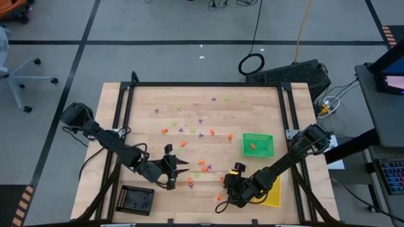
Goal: Sort Halloween decoration
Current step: Put the orange skeleton toy into the green bin
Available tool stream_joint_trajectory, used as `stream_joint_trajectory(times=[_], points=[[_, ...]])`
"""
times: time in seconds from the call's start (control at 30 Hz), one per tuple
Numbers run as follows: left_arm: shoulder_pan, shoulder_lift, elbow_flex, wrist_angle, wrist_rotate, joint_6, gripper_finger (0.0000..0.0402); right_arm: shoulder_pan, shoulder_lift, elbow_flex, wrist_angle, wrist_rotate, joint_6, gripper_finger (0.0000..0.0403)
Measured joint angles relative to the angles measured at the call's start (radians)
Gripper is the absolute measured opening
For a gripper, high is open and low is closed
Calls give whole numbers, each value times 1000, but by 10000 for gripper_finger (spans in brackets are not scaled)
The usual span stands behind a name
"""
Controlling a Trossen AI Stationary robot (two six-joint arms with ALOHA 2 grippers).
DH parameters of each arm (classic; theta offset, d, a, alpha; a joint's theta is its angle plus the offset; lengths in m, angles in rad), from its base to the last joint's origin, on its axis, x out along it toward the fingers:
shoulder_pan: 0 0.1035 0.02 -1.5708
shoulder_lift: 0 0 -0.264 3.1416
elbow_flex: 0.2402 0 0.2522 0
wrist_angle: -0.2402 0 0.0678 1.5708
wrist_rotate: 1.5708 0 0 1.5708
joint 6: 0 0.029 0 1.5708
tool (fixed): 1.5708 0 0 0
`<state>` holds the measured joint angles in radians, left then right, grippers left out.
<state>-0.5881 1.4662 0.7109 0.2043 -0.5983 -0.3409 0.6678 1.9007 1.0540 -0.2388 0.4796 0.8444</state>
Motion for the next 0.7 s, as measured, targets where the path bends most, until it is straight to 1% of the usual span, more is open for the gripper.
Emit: stream_joint_trajectory(times=[0.1, 0.2, 0.5, 0.7], points=[[-14, 0, 0, -1, 1, -2, 116, 0, 3, 1, -1, 2, 7, 207], [-27, 0, 0, 0, 1, 6, 116, 0, 3, 1, -5, 2, 11, 195], [-30, 0, 0, -2, 0, 6, 116, 0, 5, 1, -21, 24, 10, 123], [-30, 0, 0, -2, -1, 6, 116, -1, 6, 1, -22, 27, 8, 81]])
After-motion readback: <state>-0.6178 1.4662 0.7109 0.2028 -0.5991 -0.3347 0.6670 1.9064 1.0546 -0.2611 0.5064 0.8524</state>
